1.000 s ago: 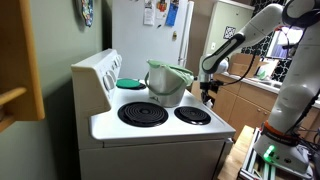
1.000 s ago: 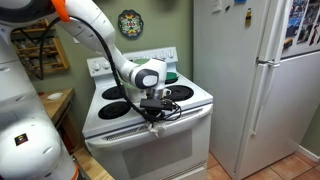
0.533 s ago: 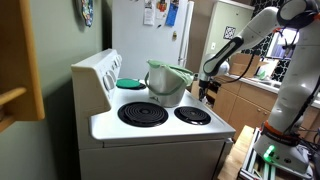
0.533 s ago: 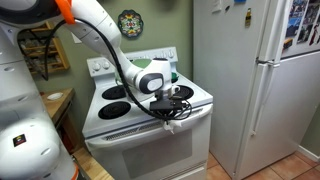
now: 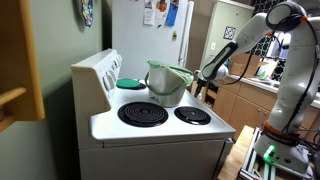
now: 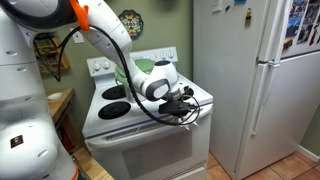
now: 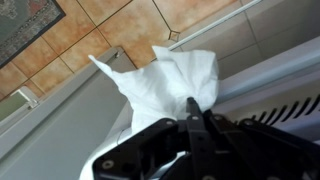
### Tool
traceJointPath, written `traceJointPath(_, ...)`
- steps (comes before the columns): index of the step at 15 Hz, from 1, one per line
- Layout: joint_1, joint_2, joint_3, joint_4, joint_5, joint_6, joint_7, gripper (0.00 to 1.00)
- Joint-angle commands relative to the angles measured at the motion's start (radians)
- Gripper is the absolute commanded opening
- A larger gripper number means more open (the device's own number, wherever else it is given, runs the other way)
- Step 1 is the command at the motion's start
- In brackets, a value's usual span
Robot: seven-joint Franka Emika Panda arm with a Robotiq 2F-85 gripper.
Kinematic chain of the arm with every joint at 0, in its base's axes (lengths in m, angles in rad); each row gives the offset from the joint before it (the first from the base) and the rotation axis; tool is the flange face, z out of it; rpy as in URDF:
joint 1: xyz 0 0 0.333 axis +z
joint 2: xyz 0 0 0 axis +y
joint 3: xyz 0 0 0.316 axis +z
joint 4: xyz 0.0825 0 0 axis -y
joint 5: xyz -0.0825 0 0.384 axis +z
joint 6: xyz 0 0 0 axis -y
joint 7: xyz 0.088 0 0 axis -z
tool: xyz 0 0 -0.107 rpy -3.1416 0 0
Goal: Pick up the paper towel and use it to wipe the front edge of the stove before putting it back on the stove top
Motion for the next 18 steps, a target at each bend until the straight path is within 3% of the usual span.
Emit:
traceJointPath(1,-0.021,0.053,0.003,0.027,-0.027,0.076,0.11,0.03)
traceJointPath(2,0.004,0.057,-0.019,0.028,-0.014,0.059,0.109,0.04)
traceJointPath(3,-0.022,0.057,0.006,0.028,-0.046,0.036,0.145,0.04)
traceJointPath(11,-0.011,-0.03,0.022,-0.013,-0.125,-0.189,0.142,0.03)
traceJointPath(18,0.017,-0.122,0.066,-0.048,-0.059,-0.451,0.056,0.03)
